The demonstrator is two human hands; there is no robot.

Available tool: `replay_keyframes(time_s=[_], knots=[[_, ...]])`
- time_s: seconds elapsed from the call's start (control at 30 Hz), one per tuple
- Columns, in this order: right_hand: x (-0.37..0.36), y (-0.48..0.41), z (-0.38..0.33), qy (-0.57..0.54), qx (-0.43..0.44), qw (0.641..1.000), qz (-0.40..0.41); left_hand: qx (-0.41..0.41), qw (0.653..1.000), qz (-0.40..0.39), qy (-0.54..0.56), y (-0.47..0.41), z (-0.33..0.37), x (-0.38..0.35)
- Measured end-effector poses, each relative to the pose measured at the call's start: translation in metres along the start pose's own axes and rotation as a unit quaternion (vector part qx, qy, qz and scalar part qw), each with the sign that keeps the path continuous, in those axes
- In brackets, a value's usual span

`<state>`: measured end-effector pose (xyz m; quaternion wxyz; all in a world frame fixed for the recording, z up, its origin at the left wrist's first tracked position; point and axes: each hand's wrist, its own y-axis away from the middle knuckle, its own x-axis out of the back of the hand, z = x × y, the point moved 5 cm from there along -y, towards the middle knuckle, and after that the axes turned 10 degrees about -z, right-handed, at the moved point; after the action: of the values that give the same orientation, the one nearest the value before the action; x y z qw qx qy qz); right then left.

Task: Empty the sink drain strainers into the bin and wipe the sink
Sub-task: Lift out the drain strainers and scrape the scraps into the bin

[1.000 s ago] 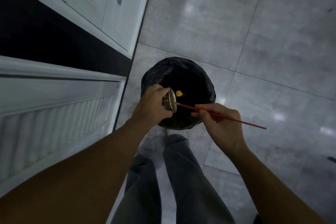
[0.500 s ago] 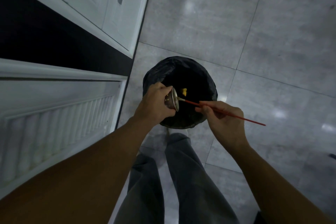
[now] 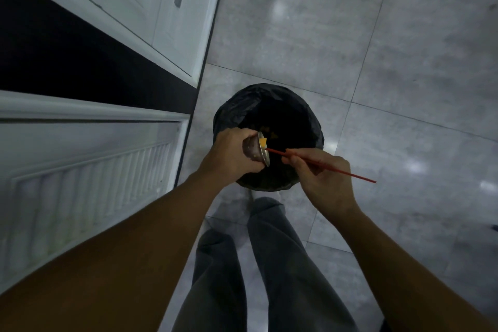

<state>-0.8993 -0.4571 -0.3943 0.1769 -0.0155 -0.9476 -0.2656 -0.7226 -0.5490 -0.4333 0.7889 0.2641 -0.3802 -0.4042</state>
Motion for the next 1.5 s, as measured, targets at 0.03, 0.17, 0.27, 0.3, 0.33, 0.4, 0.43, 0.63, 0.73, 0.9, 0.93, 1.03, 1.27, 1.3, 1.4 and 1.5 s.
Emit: replay_keyframes(time_s=[0.03,0.17,0.27,0.3,0.33,0.4,0.43,0.63,0.73,0.9,0.93,1.03,1.27,1.3,1.4,1.5], knots=[[0.002,0.002,0.003,-0.004,-0.007,1.0,0.005,-0.001,1.0,0.0,0.001,0.0,0.0,0.001],[0.011,0.009,0.007,-0.048,-0.019,0.999,0.015,0.001,1.0,0.002,-0.003,0.0,-0.001,0.001],[0.009,0.008,0.002,-0.067,-0.009,0.998,-0.014,-0.001,1.0,-0.006,-0.014,-0.003,0.002,-0.002],[0.006,0.005,0.001,-0.058,-0.011,0.998,-0.022,-0.003,1.0,-0.009,-0.018,-0.003,0.004,-0.003],[0.004,0.002,0.0,-0.045,-0.015,0.999,-0.025,-0.006,1.0,-0.009,-0.021,-0.004,0.006,-0.004],[0.002,-0.004,0.003,-0.028,-0.033,0.999,-0.023,-0.007,1.0,0.002,-0.026,-0.005,0.007,-0.005],[0.001,-0.006,0.005,-0.028,-0.043,0.998,-0.023,-0.004,1.0,0.008,-0.029,-0.004,0.006,-0.004],[0.014,-0.009,0.006,-0.05,-0.028,0.998,0.006,0.011,0.999,0.02,-0.038,-0.004,0.001,-0.001],[0.012,-0.012,0.003,-0.062,-0.022,0.997,-0.036,0.003,1.0,0.029,-0.011,-0.005,0.002,-0.002],[0.004,-0.013,0.0,-0.029,-0.009,0.998,-0.047,-0.035,0.999,0.005,0.013,-0.003,0.001,-0.008],[0.005,-0.013,0.0,-0.017,-0.005,0.999,-0.029,-0.044,0.999,0.0,0.009,-0.002,0.0,-0.008],[0.009,-0.012,0.001,0.005,0.003,1.0,0.013,-0.063,0.998,0.0,0.009,0.001,-0.003,-0.01],[0.016,0.002,0.006,-0.002,0.003,0.999,0.054,-0.049,0.998,0.02,0.017,-0.002,-0.004,-0.01],[0.018,0.004,0.007,-0.008,0.0,0.998,0.06,-0.045,0.999,0.025,0.017,-0.002,-0.004,-0.01],[0.021,0.012,0.006,-0.049,-0.015,0.995,0.084,-0.03,0.999,0.036,0.025,0.005,-0.005,-0.006],[0.031,0.025,-0.01,-0.075,-0.006,0.989,0.127,-0.019,0.998,0.044,0.041,0.025,0.002,0.005]])
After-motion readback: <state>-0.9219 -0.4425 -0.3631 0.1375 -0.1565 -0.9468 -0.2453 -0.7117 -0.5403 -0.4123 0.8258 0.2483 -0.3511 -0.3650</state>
